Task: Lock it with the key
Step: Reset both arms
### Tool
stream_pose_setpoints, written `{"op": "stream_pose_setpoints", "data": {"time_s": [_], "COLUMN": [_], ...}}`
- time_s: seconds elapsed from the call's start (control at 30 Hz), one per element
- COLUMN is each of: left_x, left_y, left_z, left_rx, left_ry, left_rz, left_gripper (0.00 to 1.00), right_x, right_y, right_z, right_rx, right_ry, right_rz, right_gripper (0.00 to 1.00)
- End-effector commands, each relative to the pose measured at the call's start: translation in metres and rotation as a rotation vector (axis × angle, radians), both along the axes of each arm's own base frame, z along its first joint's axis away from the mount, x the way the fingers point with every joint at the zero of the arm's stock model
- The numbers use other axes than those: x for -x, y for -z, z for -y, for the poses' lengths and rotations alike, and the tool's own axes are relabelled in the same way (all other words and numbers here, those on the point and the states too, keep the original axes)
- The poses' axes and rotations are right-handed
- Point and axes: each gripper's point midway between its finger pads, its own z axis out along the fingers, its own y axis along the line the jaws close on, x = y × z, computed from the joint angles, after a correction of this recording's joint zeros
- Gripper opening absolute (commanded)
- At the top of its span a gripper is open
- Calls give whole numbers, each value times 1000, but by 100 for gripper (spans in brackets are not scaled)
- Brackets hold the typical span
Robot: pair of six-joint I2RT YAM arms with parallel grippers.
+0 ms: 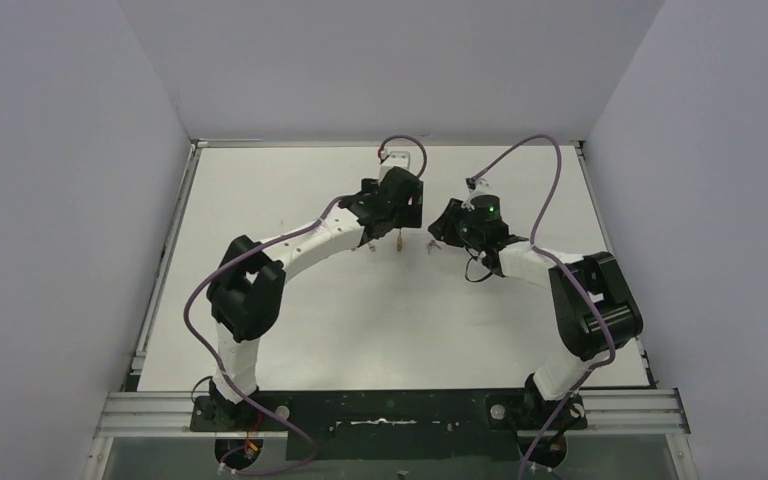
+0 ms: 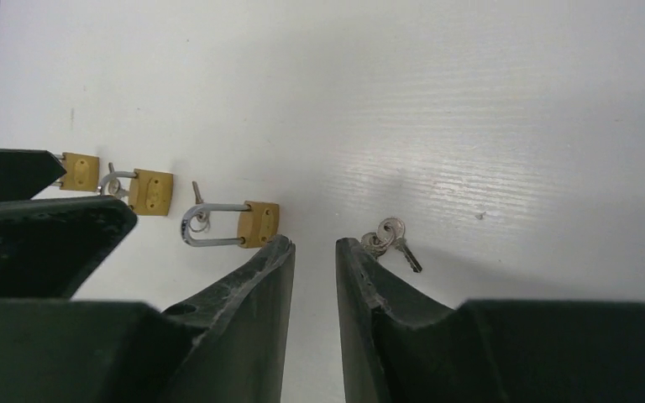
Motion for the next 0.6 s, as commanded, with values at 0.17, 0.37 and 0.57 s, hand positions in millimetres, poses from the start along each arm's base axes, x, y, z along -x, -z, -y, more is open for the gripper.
{"op": "stream_pose_setpoints", "data": {"time_s": [0.17,0.37,0.57], "left_x": [-10,-14,-11], "left_y": [-125,-154,-173], "left_z": [-23,-69,-141], "left_rx": [100,110,167], "left_ry": [24,34,-69], "left_rz": [253,305,412], "left_gripper": [94,95,95], "right_x": [-9,-3,3], "right_y": [-94,-130,-152], "right_z": [24,57,96], "right_rx": [85,201,317], "right_ry": [44,141,293], "right_rz": [222,288,281], "right_gripper": [66,100,100]}}
